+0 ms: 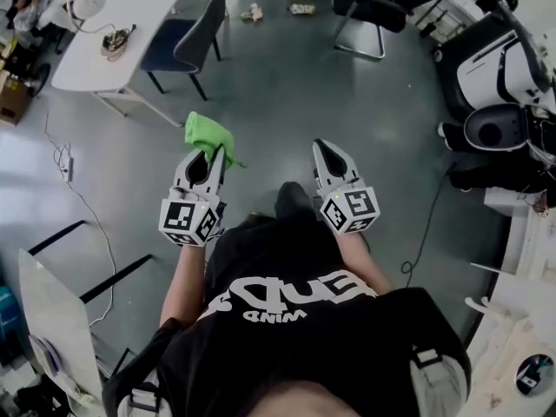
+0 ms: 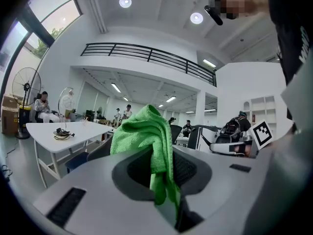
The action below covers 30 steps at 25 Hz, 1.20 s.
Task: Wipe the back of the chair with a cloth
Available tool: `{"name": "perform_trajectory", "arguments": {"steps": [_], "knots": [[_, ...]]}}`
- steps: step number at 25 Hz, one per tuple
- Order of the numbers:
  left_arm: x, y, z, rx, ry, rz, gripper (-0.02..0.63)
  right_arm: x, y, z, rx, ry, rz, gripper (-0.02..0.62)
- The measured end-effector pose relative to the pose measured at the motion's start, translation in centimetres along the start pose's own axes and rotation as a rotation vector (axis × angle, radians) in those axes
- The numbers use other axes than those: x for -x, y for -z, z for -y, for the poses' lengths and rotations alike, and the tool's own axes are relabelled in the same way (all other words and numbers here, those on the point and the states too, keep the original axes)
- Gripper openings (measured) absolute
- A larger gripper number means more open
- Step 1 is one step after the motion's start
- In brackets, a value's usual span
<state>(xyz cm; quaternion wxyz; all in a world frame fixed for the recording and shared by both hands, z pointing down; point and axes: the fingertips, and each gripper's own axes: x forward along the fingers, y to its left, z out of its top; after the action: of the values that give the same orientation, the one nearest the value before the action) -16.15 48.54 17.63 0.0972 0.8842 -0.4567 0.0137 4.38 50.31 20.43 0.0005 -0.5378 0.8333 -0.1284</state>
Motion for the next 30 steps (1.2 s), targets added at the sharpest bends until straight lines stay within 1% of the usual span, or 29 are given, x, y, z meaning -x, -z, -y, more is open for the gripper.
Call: {"name": "perform_trajectory", "arguments": {"steps": [5, 9, 12, 16, 19, 22, 27, 30], "knots": [[-2.2, -0.1, -1.6, -0.020, 0.041, -0.015, 0.068, -2.9, -0.5, 1.5, -0.001, 0.039, 0.012, -0.005], [-5.4, -0.1, -4.4, -0.011, 0.038, -0.018, 0.069, -7.3, -0.9, 2.9, -0.005, 0.033, 0.023, -0.003], [-8.9, -0.4, -6.4, -0.008, 0.032, -0.019, 0.068, -10.7, -1.2, 4.8, -0.013, 0.029, 0.022, -0.003], [-14.8, -1.8, -9.4, -0.008, 0.017, -0.017, 0.069, -16.2, -2.4, 8.1, -0.015, 0.010, 0.006, -0.003], [-20.2, -3.1, -11.6, -0.005, 0.004, -0.010, 0.068, -20.8, -3.9, 11.5, -0.014, -0.004, -0.006, -0.003], [-25.8, -4.3, -13.5, 0.007, -0.028, 0.000, 0.069, -25.7, -5.9, 15.7, 0.001, -0.032, -0.026, -0.003], [-34.8, -6.9, -16.5, -0.004, -0.077, 0.012, 0.069, -33.6, -9.7, 22.5, 0.019, -0.082, -0.035, -0.003], [-38.7, -7.9, -18.6, 0.000, -0.121, 0.012, 0.069, -38.0, -11.1, 25.0, 0.019, -0.123, -0.047, -0.003]]}}
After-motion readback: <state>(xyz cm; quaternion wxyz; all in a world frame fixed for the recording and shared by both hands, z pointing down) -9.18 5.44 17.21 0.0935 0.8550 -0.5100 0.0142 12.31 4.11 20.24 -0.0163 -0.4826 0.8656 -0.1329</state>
